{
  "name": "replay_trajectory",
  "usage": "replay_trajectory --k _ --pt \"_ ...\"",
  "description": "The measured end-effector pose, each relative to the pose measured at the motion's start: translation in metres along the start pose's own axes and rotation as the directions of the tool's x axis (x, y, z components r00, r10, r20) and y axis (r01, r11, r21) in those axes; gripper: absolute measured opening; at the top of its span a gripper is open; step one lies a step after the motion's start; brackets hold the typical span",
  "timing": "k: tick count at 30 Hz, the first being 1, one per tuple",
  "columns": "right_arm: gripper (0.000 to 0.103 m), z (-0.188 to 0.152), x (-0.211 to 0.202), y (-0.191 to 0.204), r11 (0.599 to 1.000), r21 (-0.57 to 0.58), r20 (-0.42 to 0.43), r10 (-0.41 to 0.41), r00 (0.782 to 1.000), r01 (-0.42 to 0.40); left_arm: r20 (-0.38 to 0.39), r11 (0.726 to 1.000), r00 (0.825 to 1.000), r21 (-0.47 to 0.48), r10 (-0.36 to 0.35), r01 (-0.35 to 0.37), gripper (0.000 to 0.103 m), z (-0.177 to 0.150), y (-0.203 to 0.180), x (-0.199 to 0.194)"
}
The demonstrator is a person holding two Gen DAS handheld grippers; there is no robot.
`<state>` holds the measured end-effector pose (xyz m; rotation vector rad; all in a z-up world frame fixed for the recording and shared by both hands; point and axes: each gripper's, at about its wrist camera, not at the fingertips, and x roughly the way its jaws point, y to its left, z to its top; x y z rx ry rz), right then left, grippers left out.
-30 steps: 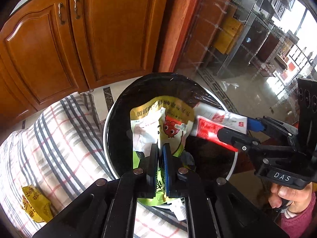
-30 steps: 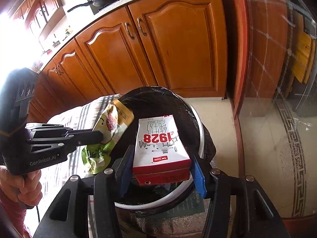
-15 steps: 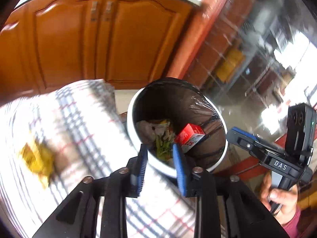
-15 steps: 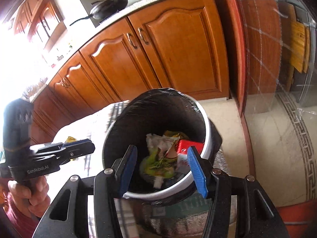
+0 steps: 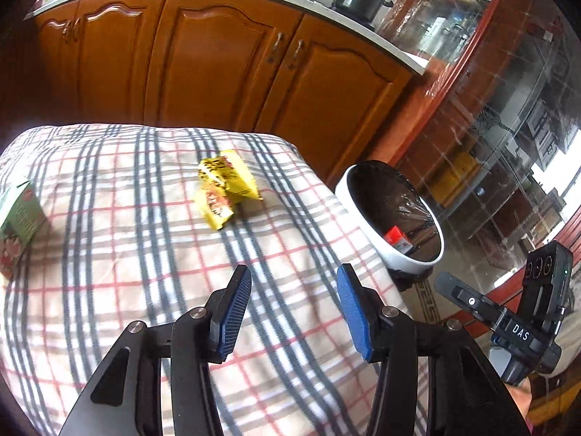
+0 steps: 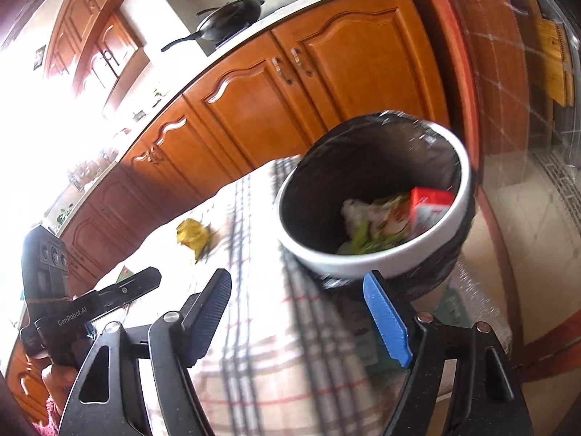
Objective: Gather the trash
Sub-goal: 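Move both tools back over the green carton and yellow wrapper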
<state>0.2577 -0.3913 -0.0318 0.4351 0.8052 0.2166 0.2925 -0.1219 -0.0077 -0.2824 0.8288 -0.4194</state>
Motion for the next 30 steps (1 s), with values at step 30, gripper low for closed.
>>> replay_trajectory --k 30 --pt "0.081 -0.022 0.062 0.144 0.961 -0.254 -0.119 0.077 0.990 -0.105 0.123 0.950 0.944 -0.108 0.306 -0.294 0.069 -0.019 0.121 -0.145"
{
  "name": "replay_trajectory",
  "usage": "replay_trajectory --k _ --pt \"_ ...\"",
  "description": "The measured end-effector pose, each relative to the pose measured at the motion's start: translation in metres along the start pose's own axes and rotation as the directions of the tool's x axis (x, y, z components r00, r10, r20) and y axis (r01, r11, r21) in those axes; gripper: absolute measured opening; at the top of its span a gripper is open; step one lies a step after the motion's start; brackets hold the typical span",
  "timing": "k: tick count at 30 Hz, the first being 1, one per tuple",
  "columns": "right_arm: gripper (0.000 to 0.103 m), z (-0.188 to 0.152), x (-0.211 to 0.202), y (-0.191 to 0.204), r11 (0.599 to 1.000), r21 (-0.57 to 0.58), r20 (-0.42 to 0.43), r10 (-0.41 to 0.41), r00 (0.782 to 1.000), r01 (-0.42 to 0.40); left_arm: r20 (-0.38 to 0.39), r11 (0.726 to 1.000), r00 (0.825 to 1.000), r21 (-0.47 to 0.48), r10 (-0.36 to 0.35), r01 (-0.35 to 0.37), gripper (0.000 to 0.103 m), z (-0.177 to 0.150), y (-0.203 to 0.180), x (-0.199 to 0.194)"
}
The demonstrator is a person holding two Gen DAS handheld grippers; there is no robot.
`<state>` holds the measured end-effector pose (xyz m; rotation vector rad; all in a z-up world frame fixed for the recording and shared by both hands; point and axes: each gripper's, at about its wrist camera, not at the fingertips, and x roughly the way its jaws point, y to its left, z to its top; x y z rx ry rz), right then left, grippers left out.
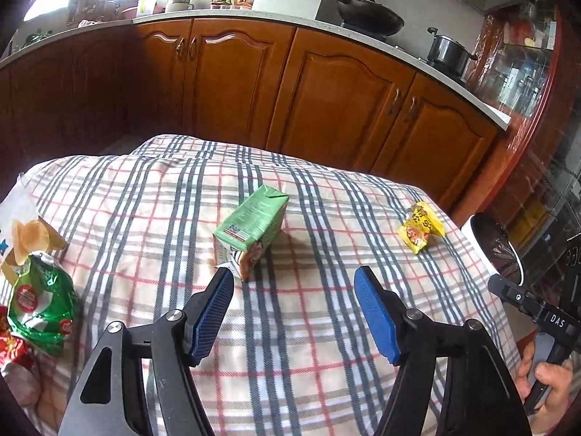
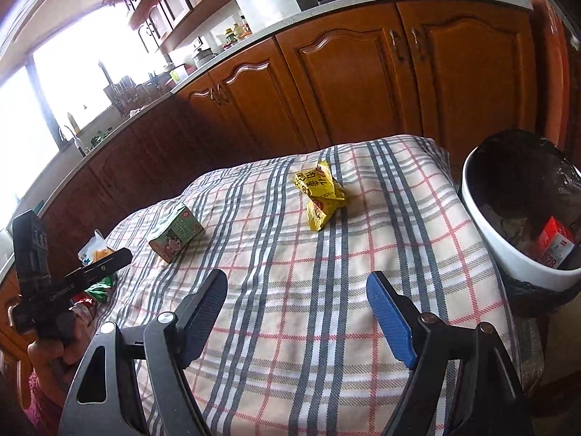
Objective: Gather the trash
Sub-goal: 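Move both tools back over the green carton and yellow wrapper, then grasp the green juice carton with the left tool while the right tool grasps the yellow wrapper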
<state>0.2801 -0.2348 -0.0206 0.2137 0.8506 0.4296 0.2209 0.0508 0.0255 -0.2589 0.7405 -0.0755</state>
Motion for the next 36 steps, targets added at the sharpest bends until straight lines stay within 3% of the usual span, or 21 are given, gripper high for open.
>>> replay_trajectory --k 11,25,28,30,31,32,36 --pt "0.081 0.029 0.025 -0.006 1.000 0.004 0.006 -0.016 1.000 0.016 -0.056 0.994 0.997 0.102 0.053 -0.047 0.069 0.034 0.010 0.045" --pt "0.079 0.056 0.083 -0.015 0.998 -0.039 -0.051 -0.054 0.997 0.052 -0.122 0.988 0.989 0.140 0.087 -0.070 0.068 0.061 0.020 0.114" --pt "0.071 0.060 0.096 -0.013 0.996 -0.062 -0.062 -0.073 0.995 0.069 -0.124 0.987 0.988 0.140 0.090 -0.072 0.064 0.059 0.020 0.121" --pt "0.056 0.061 0.102 -0.013 0.996 -0.066 -0.076 -0.070 0.995 0.065 -0.138 0.987 0.987 0.149 0.083 -0.062 0.044 0.056 0.018 0.125" --pt "0.050 0.060 0.103 -0.013 0.995 -0.068 -0.082 -0.072 0.994 0.067 -0.145 0.987 0.986 0.153 0.078 -0.056 0.039 0.055 0.016 0.126" --pt "0.037 0.059 0.105 -0.013 0.995 -0.072 -0.085 -0.078 0.993 0.072 -0.141 0.985 0.987 0.160 0.079 -0.056 0.035 0.052 0.013 0.125" --pt "0.035 0.056 0.099 -0.013 0.995 -0.077 -0.076 -0.075 0.994 0.069 -0.131 0.984 0.989 0.172 0.071 -0.048 0.032 0.047 0.007 0.115"
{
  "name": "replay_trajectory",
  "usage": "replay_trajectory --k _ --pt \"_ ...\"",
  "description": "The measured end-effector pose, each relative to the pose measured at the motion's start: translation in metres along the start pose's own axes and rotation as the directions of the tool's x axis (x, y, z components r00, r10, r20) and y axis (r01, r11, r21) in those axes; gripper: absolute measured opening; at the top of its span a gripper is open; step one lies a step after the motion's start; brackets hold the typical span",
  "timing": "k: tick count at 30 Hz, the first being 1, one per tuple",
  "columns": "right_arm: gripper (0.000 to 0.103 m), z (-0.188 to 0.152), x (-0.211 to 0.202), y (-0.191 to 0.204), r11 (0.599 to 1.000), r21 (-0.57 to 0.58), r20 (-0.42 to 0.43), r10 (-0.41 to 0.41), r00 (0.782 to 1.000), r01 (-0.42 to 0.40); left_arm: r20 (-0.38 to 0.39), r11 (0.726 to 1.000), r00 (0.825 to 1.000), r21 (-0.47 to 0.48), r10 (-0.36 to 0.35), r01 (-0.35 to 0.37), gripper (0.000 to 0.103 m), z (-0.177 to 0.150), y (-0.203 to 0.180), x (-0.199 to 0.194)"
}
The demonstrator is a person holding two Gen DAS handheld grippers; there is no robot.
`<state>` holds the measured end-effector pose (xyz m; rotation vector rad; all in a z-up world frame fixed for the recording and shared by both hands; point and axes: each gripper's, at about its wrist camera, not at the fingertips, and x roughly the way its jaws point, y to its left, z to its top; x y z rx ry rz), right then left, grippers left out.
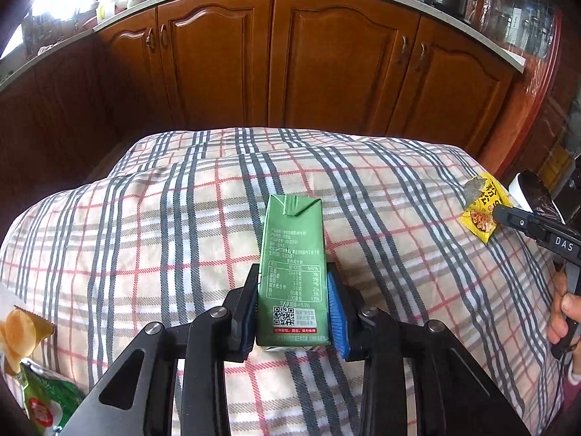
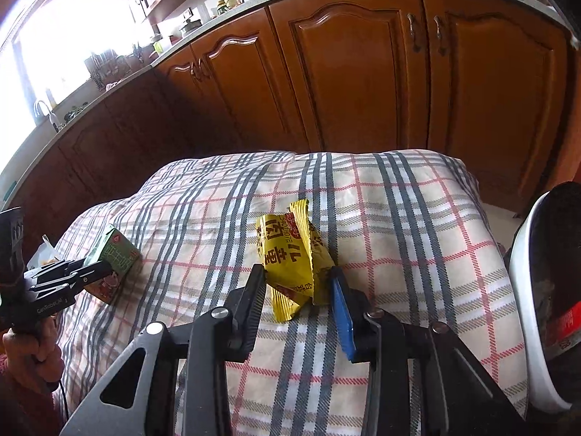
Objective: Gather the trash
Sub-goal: 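Grasp the green juice carton with the left tool while the right tool grasps the yellow wrapper, then carry the green carton and yellow wrapper over the trash bin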
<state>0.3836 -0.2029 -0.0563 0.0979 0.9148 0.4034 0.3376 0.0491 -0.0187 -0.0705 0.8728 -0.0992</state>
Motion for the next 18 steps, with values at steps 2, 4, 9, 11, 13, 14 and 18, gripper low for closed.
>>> replay_trajectory --k 2,4,9,11,13,14,18 --pt "0.035 -0.004 -0.009 -0.001 1.000 0.008 0.007 0.014 1.000 -0.014 0.010 1.000 1.000 -0.005 -0.018 0.018 0.032 -0.002 -0.005 -0.007" --pt "0.035 -0.008 -0.019 -0.004 1.000 0.016 0.017 0.026 1.000 -0.027 0.024 0.999 0.999 -0.007 -0.045 0.045 0.032 -0.005 -0.013 -0.016" --pt "0.035 -0.021 -0.049 -0.012 0.997 0.049 0.048 0.057 0.997 -0.059 0.048 0.994 0.993 -0.001 -0.107 0.107 0.032 -0.014 -0.037 -0.033" --pt "0.035 -0.027 -0.060 -0.016 0.996 0.060 0.058 0.062 0.996 -0.065 0.047 0.991 0.990 0.001 -0.134 0.134 0.032 -0.020 -0.048 -0.036" --pt "0.035 -0.035 -0.070 -0.021 0.995 0.075 0.066 0.065 0.996 -0.070 0.045 0.987 0.986 0.005 -0.160 0.159 0.032 -0.025 -0.058 -0.039" --pt "0.035 -0.036 -0.074 -0.022 0.994 0.080 0.069 0.064 0.996 -0.069 0.043 0.985 0.984 0.007 -0.171 0.171 0.032 -0.026 -0.064 -0.040" --pt "0.035 -0.047 -0.090 -0.029 0.992 0.101 0.082 0.064 0.995 -0.072 0.033 0.975 0.974 0.010 -0.222 0.222 0.032 -0.031 -0.080 -0.045"
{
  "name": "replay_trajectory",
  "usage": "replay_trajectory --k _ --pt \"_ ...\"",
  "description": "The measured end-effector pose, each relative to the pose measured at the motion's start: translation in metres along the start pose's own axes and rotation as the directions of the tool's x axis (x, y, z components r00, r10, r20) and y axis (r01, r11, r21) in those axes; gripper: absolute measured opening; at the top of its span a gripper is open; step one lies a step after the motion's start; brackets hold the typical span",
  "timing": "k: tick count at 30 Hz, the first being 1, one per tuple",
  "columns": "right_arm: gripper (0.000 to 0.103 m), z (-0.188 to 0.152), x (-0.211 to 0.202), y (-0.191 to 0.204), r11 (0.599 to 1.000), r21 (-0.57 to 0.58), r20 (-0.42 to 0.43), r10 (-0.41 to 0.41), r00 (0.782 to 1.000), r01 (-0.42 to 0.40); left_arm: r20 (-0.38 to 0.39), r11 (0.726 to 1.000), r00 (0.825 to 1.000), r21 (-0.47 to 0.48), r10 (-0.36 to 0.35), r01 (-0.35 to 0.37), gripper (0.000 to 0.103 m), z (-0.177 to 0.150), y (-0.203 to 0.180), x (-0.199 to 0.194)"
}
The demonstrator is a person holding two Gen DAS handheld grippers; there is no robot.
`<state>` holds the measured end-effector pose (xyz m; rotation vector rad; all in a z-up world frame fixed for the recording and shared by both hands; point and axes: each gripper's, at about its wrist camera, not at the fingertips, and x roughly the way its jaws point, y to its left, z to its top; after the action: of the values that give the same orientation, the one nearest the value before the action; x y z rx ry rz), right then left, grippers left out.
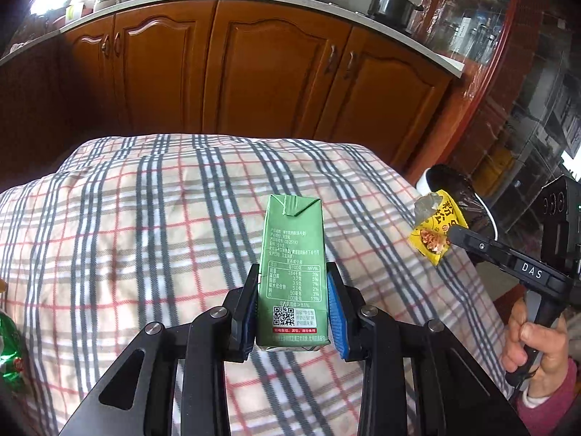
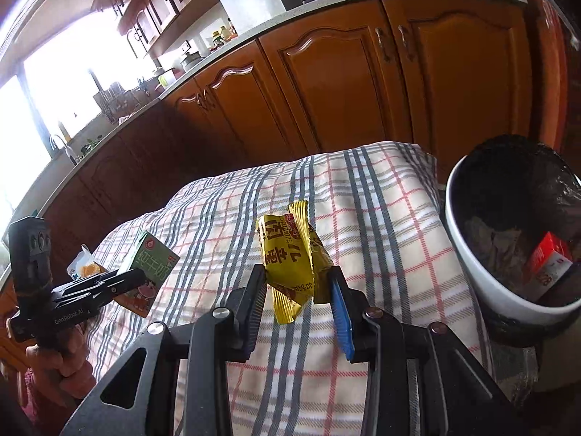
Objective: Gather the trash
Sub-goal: 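Carry the green carton and yellow wrapper over the trash bin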
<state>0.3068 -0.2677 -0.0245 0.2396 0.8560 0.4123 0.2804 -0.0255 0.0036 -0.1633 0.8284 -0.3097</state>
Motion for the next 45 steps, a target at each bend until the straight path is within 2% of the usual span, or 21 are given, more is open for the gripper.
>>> replay_trajectory --k 26,36,45 --pt "0.035 -0.038 -0.084 -0.072 0.989 0.131 0.091 -0.080 0.993 0.068 -0.052 0.980 0.993 0.161 -0.108 0.115 0.032 0.011 -0.105 0.031" --pt "0.035 -0.024 -0.110 -0.105 0.979 0.166 0.135 -0.140 0.981 0.117 -0.073 0.963 0.989 0.228 -0.130 0.143 0.032 0.037 -0.157 0.051" --pt "0.035 -0.003 -0.122 -0.138 0.966 0.201 0.165 -0.195 0.967 0.161 -0.111 0.948 0.983 0.271 -0.144 0.170 0.032 0.069 -0.198 0.086"
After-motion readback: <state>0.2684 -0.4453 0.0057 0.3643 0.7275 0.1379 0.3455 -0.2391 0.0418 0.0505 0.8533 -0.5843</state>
